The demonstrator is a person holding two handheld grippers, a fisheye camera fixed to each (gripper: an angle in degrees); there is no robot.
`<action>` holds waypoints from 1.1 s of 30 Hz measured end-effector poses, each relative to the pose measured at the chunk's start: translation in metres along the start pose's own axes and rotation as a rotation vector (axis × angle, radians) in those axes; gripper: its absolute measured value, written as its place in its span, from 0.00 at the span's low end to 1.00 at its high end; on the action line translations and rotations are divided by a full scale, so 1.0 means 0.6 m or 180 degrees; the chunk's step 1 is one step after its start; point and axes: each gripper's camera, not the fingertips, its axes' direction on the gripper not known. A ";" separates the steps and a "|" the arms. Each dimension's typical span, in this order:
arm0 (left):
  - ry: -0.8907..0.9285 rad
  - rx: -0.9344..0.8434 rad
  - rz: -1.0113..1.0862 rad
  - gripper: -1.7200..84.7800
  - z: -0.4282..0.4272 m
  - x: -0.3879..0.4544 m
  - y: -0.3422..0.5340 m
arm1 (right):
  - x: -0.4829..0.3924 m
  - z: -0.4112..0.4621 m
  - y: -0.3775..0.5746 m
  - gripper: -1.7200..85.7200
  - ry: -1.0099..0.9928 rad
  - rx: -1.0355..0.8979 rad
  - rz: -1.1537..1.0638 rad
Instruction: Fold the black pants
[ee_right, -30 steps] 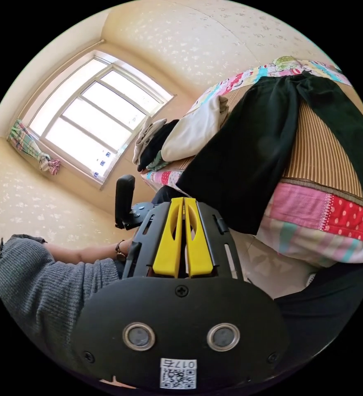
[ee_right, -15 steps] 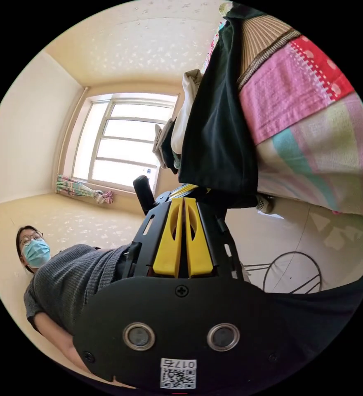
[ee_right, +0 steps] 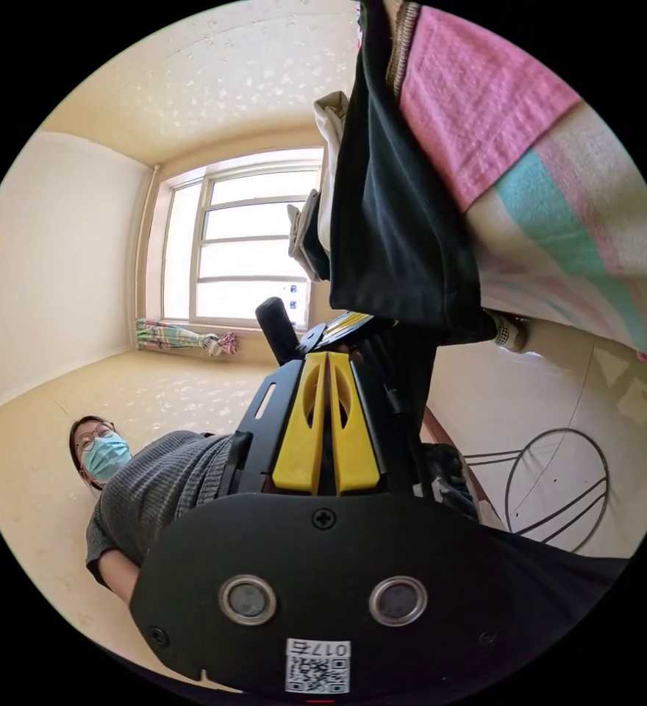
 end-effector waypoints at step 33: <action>0.0083 -0.0143 -0.0181 0.02 0.024 -0.023 0.022 | -0.148 0.526 0.128 0.02 0.6212 0.0159 -0.1418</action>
